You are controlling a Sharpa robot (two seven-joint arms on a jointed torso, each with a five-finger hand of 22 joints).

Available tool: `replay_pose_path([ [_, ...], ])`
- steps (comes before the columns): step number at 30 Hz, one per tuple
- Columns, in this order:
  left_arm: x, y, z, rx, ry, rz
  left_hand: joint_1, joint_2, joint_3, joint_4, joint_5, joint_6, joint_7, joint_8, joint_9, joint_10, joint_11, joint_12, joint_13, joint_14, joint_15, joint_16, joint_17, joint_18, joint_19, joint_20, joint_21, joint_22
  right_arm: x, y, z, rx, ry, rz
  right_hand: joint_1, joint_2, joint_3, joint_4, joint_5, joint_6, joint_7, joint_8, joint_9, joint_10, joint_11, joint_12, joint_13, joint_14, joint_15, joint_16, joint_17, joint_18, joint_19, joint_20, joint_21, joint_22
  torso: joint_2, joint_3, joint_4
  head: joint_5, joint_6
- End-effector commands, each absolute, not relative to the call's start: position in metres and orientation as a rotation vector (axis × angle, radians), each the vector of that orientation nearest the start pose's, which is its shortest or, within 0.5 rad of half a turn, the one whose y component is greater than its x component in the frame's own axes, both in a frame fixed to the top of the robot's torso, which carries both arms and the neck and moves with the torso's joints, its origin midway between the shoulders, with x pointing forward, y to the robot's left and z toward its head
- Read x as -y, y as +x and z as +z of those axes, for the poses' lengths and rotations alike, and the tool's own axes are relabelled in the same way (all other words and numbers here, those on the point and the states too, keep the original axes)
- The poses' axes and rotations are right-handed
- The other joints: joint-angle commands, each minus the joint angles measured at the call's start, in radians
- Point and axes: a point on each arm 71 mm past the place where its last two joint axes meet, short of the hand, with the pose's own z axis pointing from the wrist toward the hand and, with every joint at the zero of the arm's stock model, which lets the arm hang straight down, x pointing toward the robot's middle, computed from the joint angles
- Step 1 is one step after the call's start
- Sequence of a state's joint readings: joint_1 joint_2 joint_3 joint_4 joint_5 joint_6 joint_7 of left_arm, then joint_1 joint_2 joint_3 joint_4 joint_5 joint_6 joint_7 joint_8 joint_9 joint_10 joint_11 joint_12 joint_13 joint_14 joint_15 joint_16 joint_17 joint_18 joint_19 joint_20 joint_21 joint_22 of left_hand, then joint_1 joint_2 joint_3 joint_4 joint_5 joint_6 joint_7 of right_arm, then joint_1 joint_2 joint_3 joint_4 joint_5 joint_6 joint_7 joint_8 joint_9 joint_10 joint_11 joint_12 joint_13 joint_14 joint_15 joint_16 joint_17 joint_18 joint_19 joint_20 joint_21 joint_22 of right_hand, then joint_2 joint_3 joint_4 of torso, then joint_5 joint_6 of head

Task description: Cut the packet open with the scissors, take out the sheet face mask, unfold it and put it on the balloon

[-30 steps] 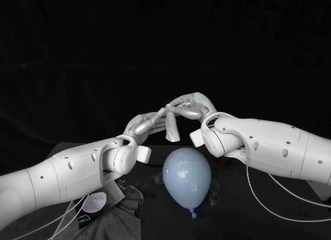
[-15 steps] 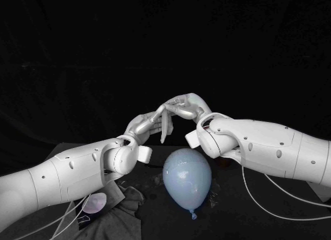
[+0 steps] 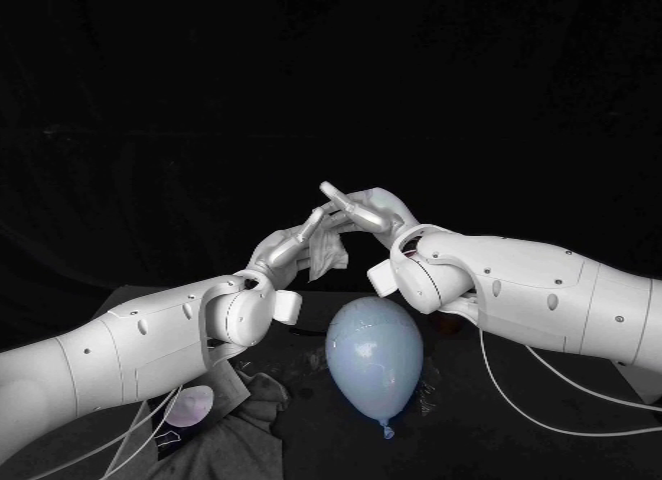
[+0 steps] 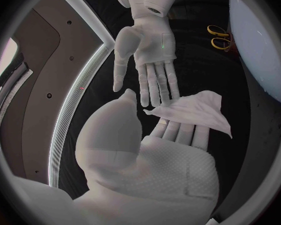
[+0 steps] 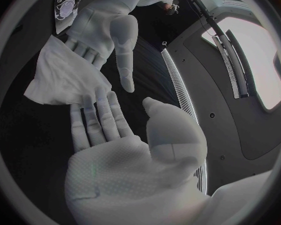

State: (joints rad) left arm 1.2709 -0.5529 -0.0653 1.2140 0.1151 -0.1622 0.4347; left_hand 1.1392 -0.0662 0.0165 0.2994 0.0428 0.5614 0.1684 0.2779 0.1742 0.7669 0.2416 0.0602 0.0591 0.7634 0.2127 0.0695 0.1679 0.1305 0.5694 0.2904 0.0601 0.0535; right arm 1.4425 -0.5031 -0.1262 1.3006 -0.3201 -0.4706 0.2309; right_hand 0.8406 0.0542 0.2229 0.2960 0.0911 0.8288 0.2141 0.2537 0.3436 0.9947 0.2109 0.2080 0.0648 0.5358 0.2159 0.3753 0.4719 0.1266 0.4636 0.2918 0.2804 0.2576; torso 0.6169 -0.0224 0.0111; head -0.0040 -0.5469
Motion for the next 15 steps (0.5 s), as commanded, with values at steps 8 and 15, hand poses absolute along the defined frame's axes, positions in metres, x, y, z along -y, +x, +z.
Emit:
replay_pose_path([
  [8,-0.1222,0.5382,-0.1630,-1.501,-1.065,-1.859,0.202,0.060,0.029,-0.048,0.006,0.056,0.104,0.013,0.011,0.064,-0.006,0.003,0.004,0.068,-0.011,0.019,0.010,0.011,0.051,0.001,0.016,0.003,0.0890,0.5494,-0.0859,-1.501,0.568,1.404,-0.018,0.021,-0.027,-0.001,0.000,0.003,0.052,-0.013,-0.006,-0.015,0.005,-0.010,-0.001,-0.009,0.002,0.009,0.002,0.009,0.001,0.001,-0.006,-0.003,0.000,0.0005,0.0004,0.000,-0.002],
  [15,-0.1201,0.5365,-0.1633,-1.531,-1.058,-1.881,0.424,0.132,0.237,-0.126,0.007,0.166,0.081,0.028,0.016,0.151,-0.032,0.004,0.004,0.107,-0.031,0.027,0.012,0.039,0.155,0.000,0.039,0.009,0.0903,0.5532,-0.0797,-1.497,0.537,1.393,0.005,0.040,-0.044,-0.002,0.031,0.013,0.049,-0.018,-0.009,-0.008,0.001,-0.007,0.001,-0.001,-0.001,0.020,0.007,0.010,0.006,0.000,-0.006,-0.006,0.000,0.0001,0.0011,-0.002,-0.005],
])
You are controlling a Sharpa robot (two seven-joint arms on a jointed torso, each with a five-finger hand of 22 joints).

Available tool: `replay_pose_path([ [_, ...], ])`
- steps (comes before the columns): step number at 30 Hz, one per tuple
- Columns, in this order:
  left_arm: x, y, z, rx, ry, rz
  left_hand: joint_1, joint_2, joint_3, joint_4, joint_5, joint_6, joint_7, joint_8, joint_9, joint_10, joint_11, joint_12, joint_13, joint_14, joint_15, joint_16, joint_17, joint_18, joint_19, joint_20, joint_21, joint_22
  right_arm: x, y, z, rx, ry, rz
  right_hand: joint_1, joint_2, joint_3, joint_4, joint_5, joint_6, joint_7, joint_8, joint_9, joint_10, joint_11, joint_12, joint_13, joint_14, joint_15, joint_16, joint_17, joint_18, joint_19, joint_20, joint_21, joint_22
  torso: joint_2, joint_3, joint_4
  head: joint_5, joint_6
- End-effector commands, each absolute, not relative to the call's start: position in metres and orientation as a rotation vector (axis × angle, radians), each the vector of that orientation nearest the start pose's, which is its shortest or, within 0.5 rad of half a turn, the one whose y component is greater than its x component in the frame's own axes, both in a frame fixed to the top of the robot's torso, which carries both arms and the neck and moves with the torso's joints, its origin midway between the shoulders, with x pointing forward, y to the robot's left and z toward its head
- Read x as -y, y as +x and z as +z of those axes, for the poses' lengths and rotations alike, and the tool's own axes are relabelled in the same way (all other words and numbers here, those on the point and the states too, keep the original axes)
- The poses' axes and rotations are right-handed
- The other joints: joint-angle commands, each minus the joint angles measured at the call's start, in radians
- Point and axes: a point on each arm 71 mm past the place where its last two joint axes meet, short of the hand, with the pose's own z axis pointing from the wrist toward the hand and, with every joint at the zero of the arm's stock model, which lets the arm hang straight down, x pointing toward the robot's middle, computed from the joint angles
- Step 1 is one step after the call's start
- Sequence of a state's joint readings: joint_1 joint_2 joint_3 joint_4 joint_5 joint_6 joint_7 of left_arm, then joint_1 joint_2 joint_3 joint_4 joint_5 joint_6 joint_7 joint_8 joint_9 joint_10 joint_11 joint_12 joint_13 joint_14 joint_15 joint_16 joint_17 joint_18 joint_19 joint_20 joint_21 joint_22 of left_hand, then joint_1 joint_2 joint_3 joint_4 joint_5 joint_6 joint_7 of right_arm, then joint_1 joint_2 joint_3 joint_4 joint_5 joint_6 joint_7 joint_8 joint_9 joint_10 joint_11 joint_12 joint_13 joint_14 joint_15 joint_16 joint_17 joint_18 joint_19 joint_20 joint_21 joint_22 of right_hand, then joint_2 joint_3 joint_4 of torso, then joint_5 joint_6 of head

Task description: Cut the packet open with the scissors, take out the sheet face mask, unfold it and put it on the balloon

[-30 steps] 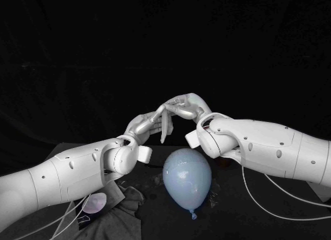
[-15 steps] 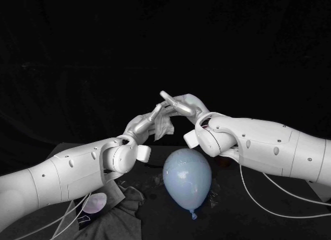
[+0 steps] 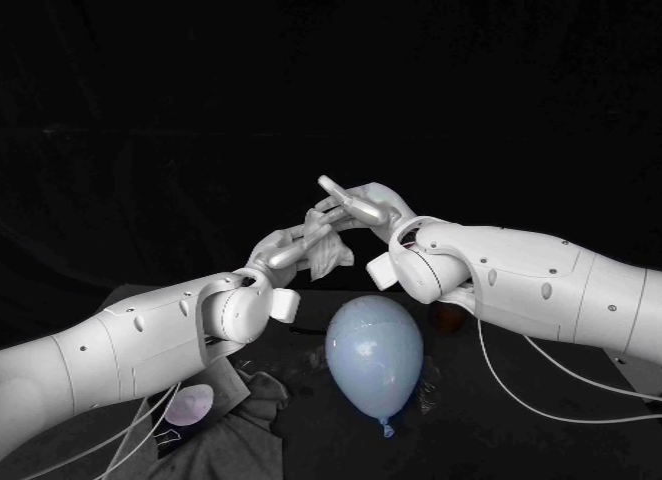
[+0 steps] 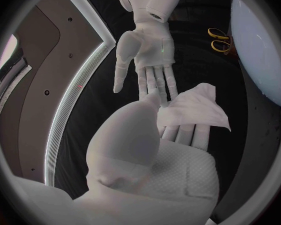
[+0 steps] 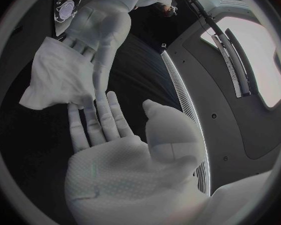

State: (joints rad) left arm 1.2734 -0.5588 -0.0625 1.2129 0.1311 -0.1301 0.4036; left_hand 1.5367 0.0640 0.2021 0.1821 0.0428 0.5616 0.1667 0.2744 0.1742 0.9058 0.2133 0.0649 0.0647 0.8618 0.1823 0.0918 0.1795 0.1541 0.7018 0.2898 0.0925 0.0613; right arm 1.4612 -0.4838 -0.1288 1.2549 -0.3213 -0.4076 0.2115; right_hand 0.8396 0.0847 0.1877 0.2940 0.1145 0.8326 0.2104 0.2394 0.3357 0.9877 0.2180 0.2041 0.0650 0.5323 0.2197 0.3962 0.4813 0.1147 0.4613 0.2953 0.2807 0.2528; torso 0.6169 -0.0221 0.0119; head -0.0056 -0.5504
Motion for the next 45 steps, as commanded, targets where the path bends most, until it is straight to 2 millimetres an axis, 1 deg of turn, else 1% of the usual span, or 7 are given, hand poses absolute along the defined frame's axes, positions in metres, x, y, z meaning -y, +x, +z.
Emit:
replay_pose_path([
  [1,-0.120,0.536,-0.163,-1.533,-1.058,-1.883,0.040,0.000,0.091,-0.016,0.007,0.174,0.083,0.027,0.013,0.018,-0.004,-0.001,-0.002,0.012,-0.002,0.004,0.000,0.019,0.038,0.001,0.010,0.002,0.091,0.554,-0.079,-1.494,0.536,1.393,0.006,0.009,-0.009,0.000,0.008,0.009,0.052,-0.004,-0.001,-0.001,-0.006,-0.003,0.000,0.002,-0.005,-0.001,-0.003,0.022,0.008,-0.003,-0.006,-0.001,0.000,-0.0003,0.0003,0.000,-0.001],
  [7,-0.122,0.536,-0.163,-1.532,-1.067,-1.889,-0.001,-0.005,0.346,0.017,0.006,0.215,0.083,0.013,0.002,0.047,-0.008,-0.002,-0.002,0.035,-0.006,0.002,-0.004,0.025,0.084,0.000,0.017,0.003,0.097,0.554,-0.077,-1.472,0.554,1.397,0.074,0.013,-0.026,-0.003,0.031,0.031,0.044,-0.008,-0.004,0.019,-0.013,0.007,0.001,0.019,-0.012,0.014,0.001,0.028,0.014,-0.003,-0.008,-0.006,0.000,0.0002,0.0000,0.000,-0.004],
  [9,-0.124,0.537,-0.164,-1.525,-1.082,-1.887,-0.059,-0.042,0.452,0.023,0.004,0.225,0.083,0.008,0.002,0.052,-0.008,-0.003,-0.002,0.042,-0.005,-0.002,-0.007,0.025,0.093,0.000,0.016,0.003,0.101,0.555,-0.077,-1.466,0.577,1.403,0.109,0.010,-0.033,-0.004,0.031,0.040,0.041,-0.010,-0.005,0.029,-0.017,0.011,0.001,0.032,-0.016,0.022,0.003,0.032,0.016,-0.003,-0.009,-0.009,0.000,0.0005,-0.0005,0.001,-0.005],
  [23,-0.129,0.537,-0.164,-1.504,-1.161,-1.904,-0.145,-0.052,0.494,0.048,0.006,0.231,0.086,0.008,0.006,0.058,-0.006,-0.003,-0.002,0.049,-0.006,-0.006,-0.009,0.025,0.119,0.000,0.018,0.004,0.135,0.553,-0.078,-1.427,0.753,1.459,0.367,-0.040,-0.107,-0.026,-0.060,0.081,0.030,-0.033,-0.016,0.052,-0.027,0.013,0.000,0.064,-0.025,0.035,-0.005,0.039,-0.016,-0.002,-0.041,-0.042,0.000,0.0012,-0.0022,0.004,-0.002],
  [30,-0.131,0.536,-0.164,-1.487,-1.211,-1.921,-0.165,-0.059,0.499,0.046,0.006,0.231,0.078,0.007,0.008,0.059,-0.011,-0.002,-0.002,0.054,-0.009,-0.006,-0.009,0.030,0.160,-0.002,0.029,0.008,0.164,0.555,-0.073,-1.335,0.724,1.428,0.515,-0.055,-0.099,-0.100,-0.066,0.079,0.019,-0.045,-0.022,0.040,-0.033,0.001,-0.001,0.080,-0.032,0.042,-0.006,0.047,0.003,-0.002,-0.039,-0.044,0.000,0.0003,-0.0027,0.005,-0.004],
  [34,-0.134,0.535,-0.164,-1.468,-1.224,-1.919,-0.178,-0.059,0.505,0.043,0.006,0.227,0.072,0.007,0.010,0.057,-0.013,-0.003,-0.002,0.066,-0.013,-0.002,-0.007,0.032,0.186,-0.007,0.040,0.011,0.177,0.551,-0.071,-1.311,0.621,1.380,0.603,-0.066,-0.065,-0.150,-0.065,0.081,0.005,-0.054,-0.028,0.041,-0.049,-0.010,-0.001,0.248,-0.067,0.121,0.017,0.071,0.079,-0.006,-0.006,-0.034,0.001,0.0001,-0.0020,0.007,-0.005],
  [45,-0.148,0.530,-0.162,-1.441,-1.251,-1.900,-0.195,-0.052,0.517,0.031,0.006,0.212,0.068,0.004,0.014,0.056,-0.017,-0.003,-0.002,0.085,-0.020,0.002,-0.005,0.033,0.262,-0.027,0.070,0.013,0.187,0.518,-0.078,-1.302,0.214,1.220,0.670,-0.171,0.165,-0.223,-0.039,0.160,-0.042,-0.063,-0.036,0.257,-0.128,-0.016,0.012,0.768,-0.200,0.122,-0.033,0.069,0.511,-0.155,0.282,0.091,0.001,0.0015,-0.0025,0.006,-0.012],
])
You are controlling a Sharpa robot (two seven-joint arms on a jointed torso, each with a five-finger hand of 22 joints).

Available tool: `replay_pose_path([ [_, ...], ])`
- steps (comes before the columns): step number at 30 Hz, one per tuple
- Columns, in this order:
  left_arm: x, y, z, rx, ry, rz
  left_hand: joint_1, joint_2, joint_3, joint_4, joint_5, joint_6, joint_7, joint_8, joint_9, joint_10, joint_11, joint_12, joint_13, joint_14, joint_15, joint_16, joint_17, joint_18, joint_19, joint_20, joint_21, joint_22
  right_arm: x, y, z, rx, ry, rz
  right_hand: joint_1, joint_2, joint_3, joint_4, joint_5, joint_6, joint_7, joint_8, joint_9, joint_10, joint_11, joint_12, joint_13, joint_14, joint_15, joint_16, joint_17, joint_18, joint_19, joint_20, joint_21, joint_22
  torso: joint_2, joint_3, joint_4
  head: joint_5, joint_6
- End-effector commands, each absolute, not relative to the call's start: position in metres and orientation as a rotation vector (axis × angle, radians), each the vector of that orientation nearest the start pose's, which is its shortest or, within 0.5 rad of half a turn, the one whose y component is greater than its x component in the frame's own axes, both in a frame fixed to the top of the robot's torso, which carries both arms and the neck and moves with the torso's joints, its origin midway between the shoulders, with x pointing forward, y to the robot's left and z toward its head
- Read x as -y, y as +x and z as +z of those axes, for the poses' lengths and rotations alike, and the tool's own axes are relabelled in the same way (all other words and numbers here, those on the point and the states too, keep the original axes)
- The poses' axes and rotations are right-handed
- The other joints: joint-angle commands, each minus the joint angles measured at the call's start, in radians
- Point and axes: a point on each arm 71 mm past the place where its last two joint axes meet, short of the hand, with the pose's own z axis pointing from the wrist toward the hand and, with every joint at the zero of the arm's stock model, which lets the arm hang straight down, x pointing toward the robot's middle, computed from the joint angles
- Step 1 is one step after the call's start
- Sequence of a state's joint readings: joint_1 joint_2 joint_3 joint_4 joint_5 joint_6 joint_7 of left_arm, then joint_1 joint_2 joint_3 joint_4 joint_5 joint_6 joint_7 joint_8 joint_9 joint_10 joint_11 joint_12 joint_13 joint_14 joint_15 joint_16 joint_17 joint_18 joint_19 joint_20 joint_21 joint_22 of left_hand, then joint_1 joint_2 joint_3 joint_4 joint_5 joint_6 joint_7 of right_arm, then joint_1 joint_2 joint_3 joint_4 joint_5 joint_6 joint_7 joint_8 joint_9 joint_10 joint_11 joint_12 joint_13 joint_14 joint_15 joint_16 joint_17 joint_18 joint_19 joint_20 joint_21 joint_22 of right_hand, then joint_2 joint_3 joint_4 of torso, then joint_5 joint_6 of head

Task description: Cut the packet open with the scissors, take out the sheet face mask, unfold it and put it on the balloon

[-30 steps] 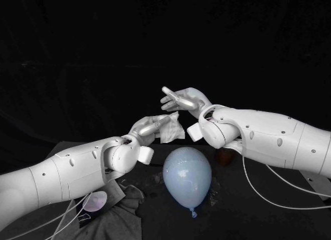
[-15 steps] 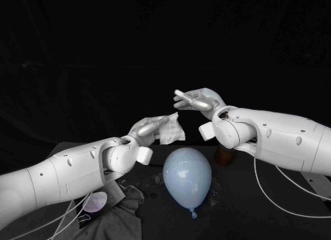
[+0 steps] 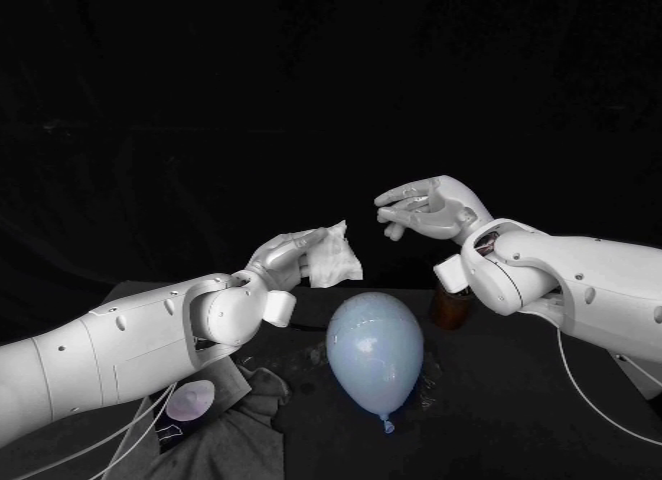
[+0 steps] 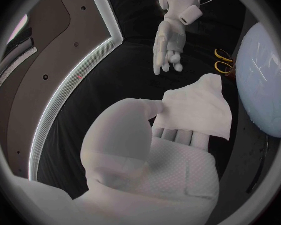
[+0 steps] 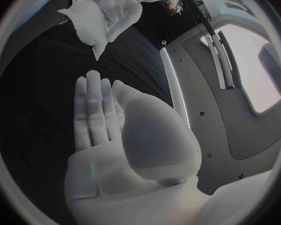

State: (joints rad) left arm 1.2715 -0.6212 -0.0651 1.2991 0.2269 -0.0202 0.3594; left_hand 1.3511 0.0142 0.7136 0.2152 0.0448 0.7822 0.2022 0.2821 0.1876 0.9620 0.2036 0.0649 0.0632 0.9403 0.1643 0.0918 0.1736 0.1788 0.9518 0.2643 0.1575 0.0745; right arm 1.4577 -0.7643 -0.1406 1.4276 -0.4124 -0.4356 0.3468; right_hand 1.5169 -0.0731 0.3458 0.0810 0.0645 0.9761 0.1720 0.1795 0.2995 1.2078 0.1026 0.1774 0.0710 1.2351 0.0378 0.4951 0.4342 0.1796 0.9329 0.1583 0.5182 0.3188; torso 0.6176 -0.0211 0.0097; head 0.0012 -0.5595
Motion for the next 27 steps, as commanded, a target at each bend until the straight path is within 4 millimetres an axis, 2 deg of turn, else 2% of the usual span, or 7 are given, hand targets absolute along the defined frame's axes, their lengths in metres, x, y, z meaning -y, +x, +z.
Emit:
replay_pose_path([
  [1,-0.150,0.529,-0.161,-1.441,-1.252,-1.899,-0.010,-0.002,0.006,-0.002,0.004,-0.009,0.032,-0.004,0.001,0.000,-0.007,-0.003,0.000,0.007,-0.003,0.003,0.001,0.008,0.013,-0.002,0.005,0.000,0.184,0.512,-0.080,-1.304,0.163,1.199,-0.018,-0.021,0.011,-0.021,0.018,0.032,-0.012,-0.002,-0.001,0.071,-0.028,0.020,0.016,0.116,-0.033,0.050,0.035,0.005,0.065,-0.035,0.086,0.050,0.000,0.0006,-0.0002,0.001,-0.004],
  [4,-0.152,0.526,-0.161,-1.442,-1.255,-1.898,-0.012,-0.001,0.008,-0.005,0.004,-0.011,0.034,-0.004,0.002,-0.001,-0.008,-0.003,0.000,0.014,-0.005,0.005,0.002,0.008,0.027,-0.006,0.009,-0.001,0.178,0.500,-0.084,-1.299,0.051,1.143,-0.055,-0.048,0.022,-0.029,0.074,0.052,-0.038,-0.011,-0.007,0.147,-0.055,0.077,0.076,0.247,-0.064,0.213,0.157,0.004,0.136,-0.068,0.180,0.107,0.001,0.0016,-0.0004,0.005,-0.007],
  [6,-0.153,0.524,-0.160,-1.445,-1.257,-1.897,-0.012,0.000,0.008,-0.005,0.004,-0.012,0.034,-0.004,0.002,-0.001,-0.008,-0.003,0.000,0.015,-0.005,0.005,0.002,0.008,0.029,-0.007,0.009,-0.001,0.173,0.492,-0.086,-1.288,-0.017,1.100,-0.085,-0.072,0.044,-0.037,0.083,0.059,-0.038,-0.022,-0.013,0.163,-0.067,0.176,0.183,0.288,-0.076,0.592,0.555,0.000,0.161,-0.083,0.243,0.151,0.001,0.0015,-0.0001,0.005,-0.008],
  [8,-0.154,0.521,-0.160,-1.451,-1.260,-1.897,-0.013,0.002,0.010,-0.006,0.004,-0.014,0.036,-0.005,0.003,0.003,-0.008,-0.001,0.000,0.022,-0.007,0.008,0.003,0.007,0.032,-0.008,0.009,-0.003,0.168,0.484,-0.087,-1.269,-0.084,1.050,-0.113,-0.088,0.092,-0.057,0.093,0.061,-0.049,-0.035,-0.017,0.134,-0.064,0.618,0.662,0.301,-0.076,0.894,0.885,-0.049,0.291,-0.084,0.521,0.490,0.000,0.0007,0.0011,0.005,-0.010],
  [11,-0.154,0.517,-0.159,-1.459,-1.263,-1.897,-0.014,0.004,0.013,-0.008,0.004,-0.018,0.037,-0.007,0.003,0.005,-0.008,-0.001,0.000,0.028,-0.008,0.011,0.005,0.008,0.038,-0.010,0.009,-0.004,0.163,0.477,-0.087,-1.237,-0.150,0.987,-0.151,-0.096,0.114,-0.058,0.096,0.057,-0.040,-0.040,-0.016,0.195,-0.057,1.012,1.086,0.316,-0.064,0.998,1.015,-0.076,0.369,-0.080,0.680,0.698,0.001,-0.0004,0.0008,0.008,-0.014],
  [17,-0.157,0.510,-0.157,-1.465,-1.270,-1.886,-0.017,0.009,0.017,-0.009,0.004,-0.029,0.039,-0.011,0.003,0.005,-0.008,-0.003,0.000,0.033,-0.010,0.011,0.005,0.008,0.060,-0.015,0.014,-0.004,0.150,0.465,-0.090,-1.188,-0.230,0.904,-0.197,-0.106,0.130,-0.062,0.084,0.047,-0.027,-0.040,-0.004,0.321,-0.043,1.333,1.436,0.335,-0.048,1.075,1.135,-0.117,0.474,-0.063,0.866,0.957,0.001,-0.0001,0.0017,0.015,-0.020],
  [27,-0.157,0.502,-0.155,-1.473,-1.272,-1.888,-0.024,0.017,0.018,-0.009,0.004,-0.049,0.041,-0.018,0.003,0.000,-0.007,-0.003,0.000,0.034,-0.013,0.008,0.004,0.008,0.105,-0.025,0.026,-0.004,0.134,0.456,-0.091,-1.145,-0.247,0.855,-0.221,-0.107,0.125,-0.050,0.067,0.040,-0.024,-0.041,0.002,0.363,-0.038,1.393,1.499,0.336,-0.042,1.076,1.137,-0.124,0.489,-0.056,0.896,1.001,0.000,-0.0024,0.0021,0.022,-0.032],
])
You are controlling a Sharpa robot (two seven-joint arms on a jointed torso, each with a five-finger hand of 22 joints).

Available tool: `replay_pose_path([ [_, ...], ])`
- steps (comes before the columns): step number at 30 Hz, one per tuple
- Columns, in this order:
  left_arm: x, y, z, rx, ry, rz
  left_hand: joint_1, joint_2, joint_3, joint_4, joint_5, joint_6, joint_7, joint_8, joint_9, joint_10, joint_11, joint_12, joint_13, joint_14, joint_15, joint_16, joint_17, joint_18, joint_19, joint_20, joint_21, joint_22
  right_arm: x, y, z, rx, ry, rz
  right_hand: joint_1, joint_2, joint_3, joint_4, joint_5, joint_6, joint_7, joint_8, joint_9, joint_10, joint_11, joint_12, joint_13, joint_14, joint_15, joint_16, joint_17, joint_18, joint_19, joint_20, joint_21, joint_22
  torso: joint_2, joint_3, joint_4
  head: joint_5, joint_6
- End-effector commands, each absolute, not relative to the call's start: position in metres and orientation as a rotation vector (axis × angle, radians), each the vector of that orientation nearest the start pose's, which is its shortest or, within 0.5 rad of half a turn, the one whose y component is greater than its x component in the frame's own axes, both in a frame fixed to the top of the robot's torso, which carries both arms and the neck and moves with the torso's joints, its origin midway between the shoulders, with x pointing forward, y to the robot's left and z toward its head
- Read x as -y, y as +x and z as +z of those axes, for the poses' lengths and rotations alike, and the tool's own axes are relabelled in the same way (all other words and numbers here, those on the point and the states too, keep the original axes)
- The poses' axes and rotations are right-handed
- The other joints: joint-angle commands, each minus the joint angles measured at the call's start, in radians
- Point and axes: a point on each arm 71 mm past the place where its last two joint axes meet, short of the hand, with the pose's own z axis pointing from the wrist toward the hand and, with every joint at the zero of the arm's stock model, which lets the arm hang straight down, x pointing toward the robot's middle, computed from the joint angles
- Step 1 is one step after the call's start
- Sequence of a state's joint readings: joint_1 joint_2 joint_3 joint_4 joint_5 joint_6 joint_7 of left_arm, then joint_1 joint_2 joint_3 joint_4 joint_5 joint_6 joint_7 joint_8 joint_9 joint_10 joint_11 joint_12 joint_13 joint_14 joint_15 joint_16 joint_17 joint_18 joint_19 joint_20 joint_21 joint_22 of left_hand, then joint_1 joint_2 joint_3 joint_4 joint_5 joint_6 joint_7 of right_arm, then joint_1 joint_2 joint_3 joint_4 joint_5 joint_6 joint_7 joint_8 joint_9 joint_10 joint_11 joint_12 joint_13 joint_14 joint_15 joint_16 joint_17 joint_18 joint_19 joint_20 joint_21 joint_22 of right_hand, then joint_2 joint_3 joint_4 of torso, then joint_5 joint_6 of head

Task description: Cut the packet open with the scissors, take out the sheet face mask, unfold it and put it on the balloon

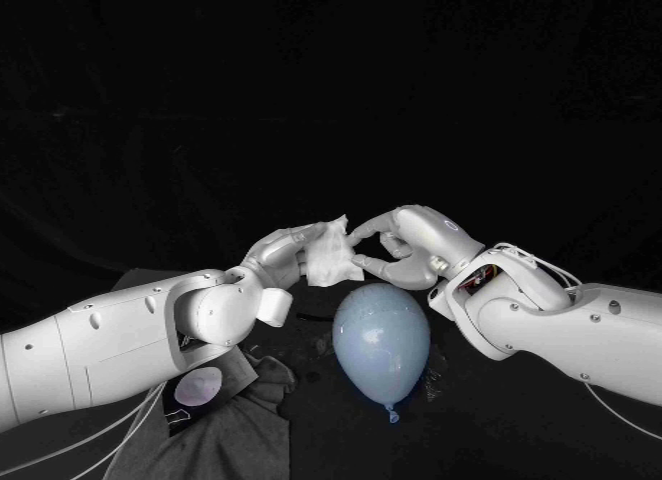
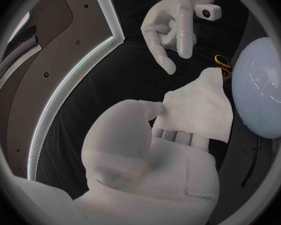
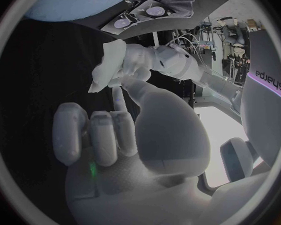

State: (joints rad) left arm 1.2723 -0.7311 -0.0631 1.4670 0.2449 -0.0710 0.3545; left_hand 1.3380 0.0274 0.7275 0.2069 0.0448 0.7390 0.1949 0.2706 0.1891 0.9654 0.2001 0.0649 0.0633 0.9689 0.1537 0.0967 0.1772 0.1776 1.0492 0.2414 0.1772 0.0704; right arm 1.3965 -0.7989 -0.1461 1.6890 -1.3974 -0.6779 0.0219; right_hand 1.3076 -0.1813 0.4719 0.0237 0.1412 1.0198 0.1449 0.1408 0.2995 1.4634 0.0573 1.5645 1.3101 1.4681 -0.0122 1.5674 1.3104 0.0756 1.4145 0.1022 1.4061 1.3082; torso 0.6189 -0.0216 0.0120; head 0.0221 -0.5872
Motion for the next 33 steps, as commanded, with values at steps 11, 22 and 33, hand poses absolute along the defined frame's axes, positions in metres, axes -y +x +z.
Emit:
replay_pose_path([
  [11,-0.153,0.496,-0.153,-1.487,-1.267,-1.905,-0.012,0.005,0.003,-0.001,0.004,-0.010,0.048,-0.007,0.002,-0.005,-0.004,-0.003,0.000,0.005,-0.005,0.001,0.000,0.009,0.030,-0.006,0.011,0.000,0.125,0.457,-0.095,-1.161,-0.246,0.847,-0.021,0.004,-0.003,0.016,-0.027,-0.011,0.006,-0.007,0.002,0.107,0.010,0.006,0.261,0.103,0.011,0.003,0.260,-0.021,0.008,0.002,0.011,0.018,-0.003,-0.0010,-0.0002,0.000,-0.008],
  [22,-0.149,0.493,-0.151,-1.488,-1.260,-1.923,-0.013,0.006,0.002,-0.001,0.004,-0.013,0.048,-0.008,0.002,-0.006,-0.004,-0.003,-0.001,0.004,-0.005,0.000,0.000,0.009,0.032,-0.006,0.011,-0.001,0.121,0.458,-0.104,-1.227,-0.253,0.831,-0.028,0.010,-0.008,0.028,-0.069,-0.002,0.003,-0.002,0.008,0.107,0.009,0.006,0.261,0.103,0.011,0.003,0.260,-0.021,0.009,0.004,0.016,0.026,-0.003,-0.0015,-0.0003,-0.003,-0.012],
  [33,-0.148,0.491,-0.150,-1.488,-1.255,-1.934,-0.012,0.007,0.002,-0.001,0.004,-0.015,0.049,-0.009,0.002,-0.008,-0.004,-0.004,-0.001,0.003,-0.004,-0.001,-0.001,0.008,0.034,-0.006,0.011,-0.001,0.121,0.458,-0.111,-1.280,-0.259,0.812,-0.033,0.020,-0.009,0.038,-0.078,0.012,-0.003,0.006,0.013,0.107,0.005,0.006,0.261,0.103,0.008,0.003,0.260,-0.022,0.010,0.003,0.018,0.031,-0.003,-0.0016,-0.0003,-0.002,-0.017],
])
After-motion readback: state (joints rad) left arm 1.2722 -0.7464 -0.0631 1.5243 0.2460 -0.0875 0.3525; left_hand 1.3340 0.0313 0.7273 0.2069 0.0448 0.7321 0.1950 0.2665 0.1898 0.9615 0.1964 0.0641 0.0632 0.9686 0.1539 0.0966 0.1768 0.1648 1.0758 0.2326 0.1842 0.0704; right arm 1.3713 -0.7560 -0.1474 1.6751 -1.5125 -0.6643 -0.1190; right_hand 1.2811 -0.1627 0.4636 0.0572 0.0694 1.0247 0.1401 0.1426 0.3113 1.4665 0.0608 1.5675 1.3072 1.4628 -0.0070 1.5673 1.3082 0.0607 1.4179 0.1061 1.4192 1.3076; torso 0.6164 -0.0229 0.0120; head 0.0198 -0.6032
